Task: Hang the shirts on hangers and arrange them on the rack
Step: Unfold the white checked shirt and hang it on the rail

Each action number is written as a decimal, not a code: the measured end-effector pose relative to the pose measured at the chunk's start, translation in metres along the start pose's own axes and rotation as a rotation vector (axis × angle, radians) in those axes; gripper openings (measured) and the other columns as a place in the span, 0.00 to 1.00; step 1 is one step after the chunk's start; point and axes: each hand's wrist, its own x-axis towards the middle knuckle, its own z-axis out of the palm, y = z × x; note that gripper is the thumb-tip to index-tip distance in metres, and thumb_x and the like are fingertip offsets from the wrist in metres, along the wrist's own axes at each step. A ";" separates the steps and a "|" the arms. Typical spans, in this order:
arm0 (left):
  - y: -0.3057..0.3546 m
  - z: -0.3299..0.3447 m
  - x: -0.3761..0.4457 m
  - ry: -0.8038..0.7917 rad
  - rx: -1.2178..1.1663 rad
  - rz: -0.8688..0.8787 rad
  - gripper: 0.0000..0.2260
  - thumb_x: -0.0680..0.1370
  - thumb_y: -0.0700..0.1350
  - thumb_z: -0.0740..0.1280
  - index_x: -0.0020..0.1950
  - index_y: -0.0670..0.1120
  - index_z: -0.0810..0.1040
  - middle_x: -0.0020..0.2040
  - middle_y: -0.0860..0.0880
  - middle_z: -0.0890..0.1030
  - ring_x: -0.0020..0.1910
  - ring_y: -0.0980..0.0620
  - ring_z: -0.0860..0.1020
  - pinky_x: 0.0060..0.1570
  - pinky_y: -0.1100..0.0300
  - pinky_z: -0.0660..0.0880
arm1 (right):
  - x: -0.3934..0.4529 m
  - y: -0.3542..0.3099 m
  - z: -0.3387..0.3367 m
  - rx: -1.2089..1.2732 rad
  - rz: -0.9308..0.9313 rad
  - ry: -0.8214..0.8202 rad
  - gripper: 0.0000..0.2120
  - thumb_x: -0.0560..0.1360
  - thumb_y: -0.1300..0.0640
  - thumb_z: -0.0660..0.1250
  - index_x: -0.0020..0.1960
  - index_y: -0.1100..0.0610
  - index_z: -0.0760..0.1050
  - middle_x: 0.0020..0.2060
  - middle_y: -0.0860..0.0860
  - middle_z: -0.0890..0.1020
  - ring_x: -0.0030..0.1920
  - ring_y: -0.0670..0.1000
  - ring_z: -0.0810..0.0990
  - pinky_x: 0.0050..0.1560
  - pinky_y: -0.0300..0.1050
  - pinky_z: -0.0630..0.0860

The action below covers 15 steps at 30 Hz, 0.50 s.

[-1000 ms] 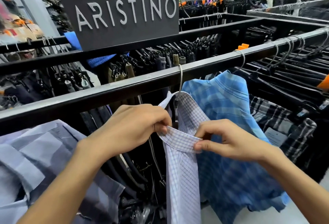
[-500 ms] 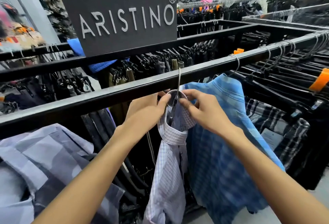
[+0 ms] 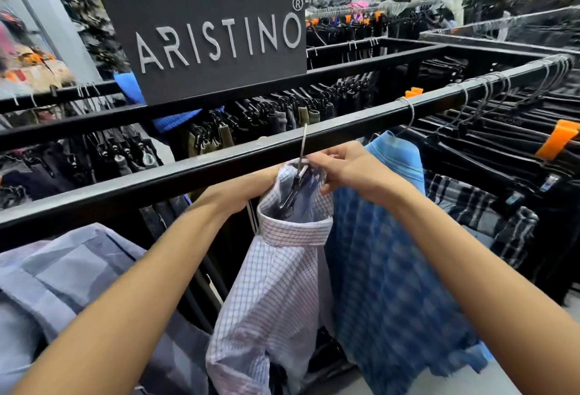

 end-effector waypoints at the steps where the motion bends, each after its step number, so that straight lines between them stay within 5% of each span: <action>1: -0.001 -0.002 -0.001 -0.004 -0.010 -0.008 0.13 0.86 0.45 0.56 0.70 0.52 0.70 0.64 0.59 0.76 0.60 0.65 0.74 0.60 0.76 0.69 | 0.000 0.000 -0.001 0.001 0.024 -0.018 0.13 0.81 0.53 0.69 0.50 0.64 0.84 0.40 0.61 0.78 0.37 0.52 0.76 0.30 0.37 0.78; 3: -0.005 -0.006 -0.002 -0.006 -0.072 -0.057 0.16 0.85 0.46 0.59 0.73 0.47 0.71 0.65 0.52 0.78 0.66 0.54 0.75 0.73 0.56 0.67 | 0.003 0.000 -0.003 0.003 0.102 -0.035 0.13 0.80 0.52 0.69 0.41 0.59 0.82 0.35 0.57 0.76 0.32 0.48 0.73 0.25 0.36 0.70; 5: -0.009 -0.007 0.000 -0.008 -0.096 -0.075 0.21 0.80 0.52 0.64 0.73 0.49 0.72 0.63 0.50 0.80 0.66 0.49 0.75 0.74 0.47 0.66 | 0.007 -0.001 -0.005 0.023 0.199 -0.016 0.15 0.78 0.51 0.70 0.34 0.53 0.76 0.27 0.49 0.74 0.26 0.44 0.69 0.24 0.34 0.64; 8: -0.010 -0.007 0.002 -0.032 -0.046 -0.100 0.18 0.81 0.57 0.61 0.69 0.57 0.74 0.65 0.53 0.80 0.66 0.53 0.77 0.71 0.51 0.69 | 0.012 -0.001 -0.008 -0.028 0.246 -0.027 0.12 0.79 0.49 0.69 0.40 0.53 0.75 0.29 0.48 0.75 0.27 0.45 0.71 0.26 0.35 0.66; 12: -0.003 -0.005 0.001 -0.001 -0.022 -0.103 0.12 0.85 0.57 0.55 0.58 0.57 0.78 0.40 0.63 0.79 0.35 0.69 0.77 0.48 0.62 0.72 | 0.012 0.001 -0.005 -0.242 0.176 -0.093 0.20 0.78 0.37 0.64 0.47 0.55 0.75 0.41 0.52 0.80 0.40 0.50 0.78 0.41 0.44 0.76; 15: 0.006 -0.003 -0.004 0.014 0.028 -0.071 0.11 0.83 0.53 0.60 0.61 0.52 0.76 0.42 0.65 0.75 0.46 0.64 0.79 0.49 0.60 0.70 | 0.002 0.002 -0.010 -0.229 0.150 -0.259 0.16 0.79 0.39 0.64 0.58 0.49 0.77 0.53 0.50 0.82 0.51 0.47 0.79 0.56 0.46 0.75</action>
